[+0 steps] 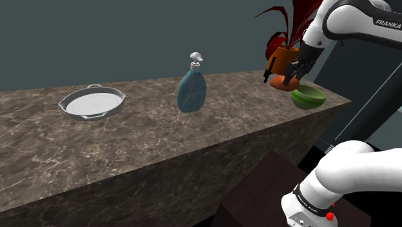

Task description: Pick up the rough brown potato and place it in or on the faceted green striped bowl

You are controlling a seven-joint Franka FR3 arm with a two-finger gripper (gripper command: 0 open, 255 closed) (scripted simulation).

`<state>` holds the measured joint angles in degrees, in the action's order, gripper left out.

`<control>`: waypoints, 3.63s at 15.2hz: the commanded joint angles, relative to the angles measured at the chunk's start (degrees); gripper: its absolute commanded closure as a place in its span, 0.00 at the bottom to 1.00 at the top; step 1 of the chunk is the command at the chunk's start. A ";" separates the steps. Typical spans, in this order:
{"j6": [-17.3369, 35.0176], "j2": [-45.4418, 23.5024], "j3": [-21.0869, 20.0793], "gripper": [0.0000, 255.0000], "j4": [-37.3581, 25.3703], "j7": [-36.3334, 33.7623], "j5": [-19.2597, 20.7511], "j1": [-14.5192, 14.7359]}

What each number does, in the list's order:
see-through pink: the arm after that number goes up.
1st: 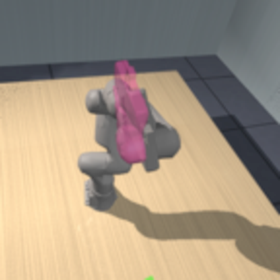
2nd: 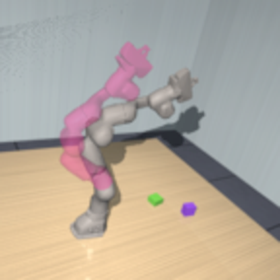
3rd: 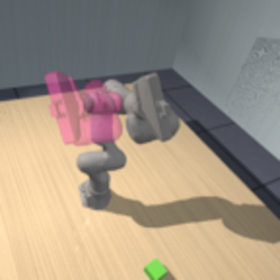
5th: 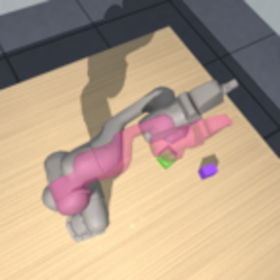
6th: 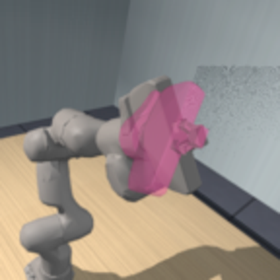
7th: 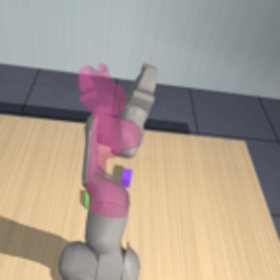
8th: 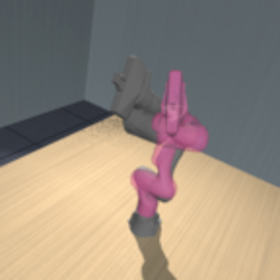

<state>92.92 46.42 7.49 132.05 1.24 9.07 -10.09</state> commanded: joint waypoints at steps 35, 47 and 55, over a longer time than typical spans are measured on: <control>6.11 -14.49 29.78 1.00 -14.48 29.40 9.34 -2.50; 10.89 -13.67 30.72 1.00 -8.96 28.90 10.38 -3.08; 10.89 -13.67 30.72 0.00 -8.96 28.90 10.38 -3.08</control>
<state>103.81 32.75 38.21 123.09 30.14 19.45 -13.16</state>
